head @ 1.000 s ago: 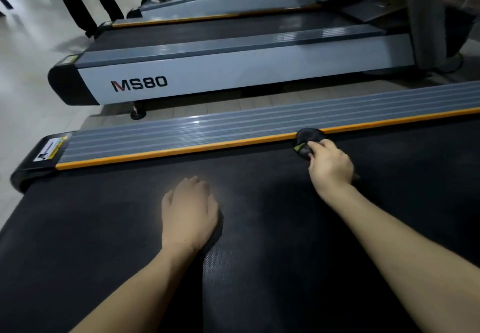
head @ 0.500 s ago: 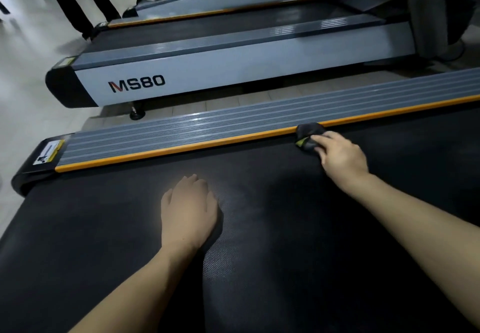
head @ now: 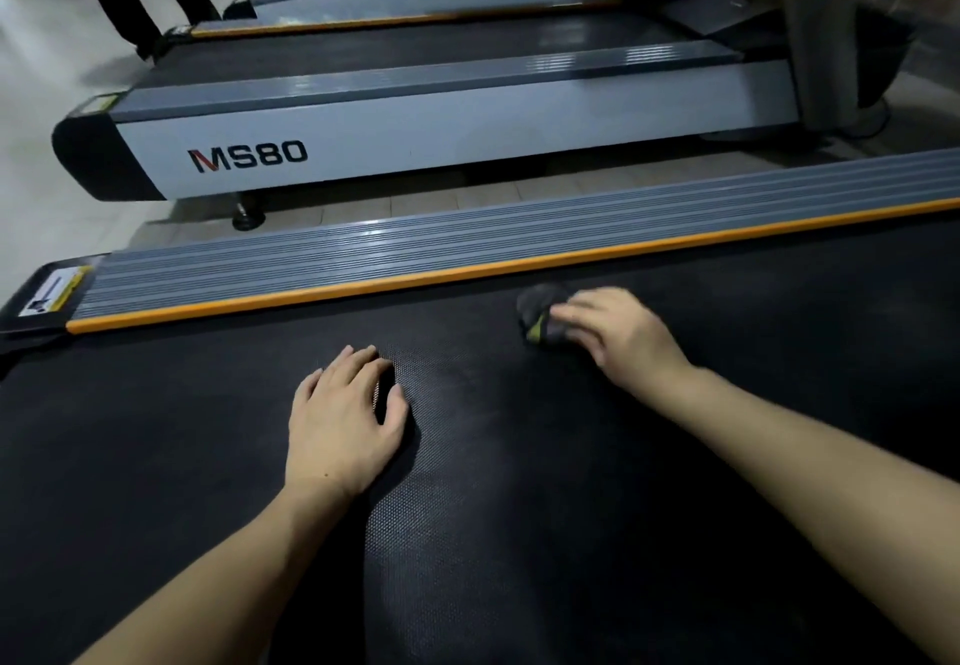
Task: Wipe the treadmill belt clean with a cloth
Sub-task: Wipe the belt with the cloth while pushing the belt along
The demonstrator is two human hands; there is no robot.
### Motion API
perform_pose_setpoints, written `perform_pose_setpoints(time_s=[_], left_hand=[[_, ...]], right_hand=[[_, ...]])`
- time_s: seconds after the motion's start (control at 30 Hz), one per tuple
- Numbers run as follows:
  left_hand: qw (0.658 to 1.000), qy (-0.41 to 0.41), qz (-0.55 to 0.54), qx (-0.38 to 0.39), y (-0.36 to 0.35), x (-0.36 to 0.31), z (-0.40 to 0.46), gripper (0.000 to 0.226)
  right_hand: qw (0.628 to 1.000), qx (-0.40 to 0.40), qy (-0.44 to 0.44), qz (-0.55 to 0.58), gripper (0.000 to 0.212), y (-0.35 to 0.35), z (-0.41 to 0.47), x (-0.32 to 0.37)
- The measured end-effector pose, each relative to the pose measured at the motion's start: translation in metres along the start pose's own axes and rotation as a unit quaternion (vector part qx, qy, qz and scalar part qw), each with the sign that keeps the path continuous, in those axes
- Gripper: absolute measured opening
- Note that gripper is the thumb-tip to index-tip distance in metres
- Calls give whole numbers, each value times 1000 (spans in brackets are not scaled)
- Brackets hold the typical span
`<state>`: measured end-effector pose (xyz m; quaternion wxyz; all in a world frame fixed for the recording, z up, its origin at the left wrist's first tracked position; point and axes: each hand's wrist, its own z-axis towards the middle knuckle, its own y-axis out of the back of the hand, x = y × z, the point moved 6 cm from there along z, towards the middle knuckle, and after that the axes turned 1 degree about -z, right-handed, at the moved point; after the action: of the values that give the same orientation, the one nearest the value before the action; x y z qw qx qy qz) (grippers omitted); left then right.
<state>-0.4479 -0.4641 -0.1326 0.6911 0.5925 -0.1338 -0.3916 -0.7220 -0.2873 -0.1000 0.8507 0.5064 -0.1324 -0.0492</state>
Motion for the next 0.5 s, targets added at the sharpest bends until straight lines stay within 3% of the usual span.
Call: perform_pose_setpoints(time_s=[0.07,0.13,0.2,0.37,0.5], left_hand=[[1000,2,0,4,1,-1,0,47],[1000,-1,-4,7,0,-2,1,46],[1000,-2,-6,4,-2,0,0,46],[1000,-12,-7,-17,0,0,1,41],[999,-37,-14,2,1,-3,-2,40]], right_hand=[[994,2,-106,-3,28,-9,26,-23],[989,-4,-145,18,28,-10,25,-20],[995,-22,-92,45,27,2,3,4],[992,35,14,117,28,31,-84,58],[995,20,37,87,28,19,-71,51]])
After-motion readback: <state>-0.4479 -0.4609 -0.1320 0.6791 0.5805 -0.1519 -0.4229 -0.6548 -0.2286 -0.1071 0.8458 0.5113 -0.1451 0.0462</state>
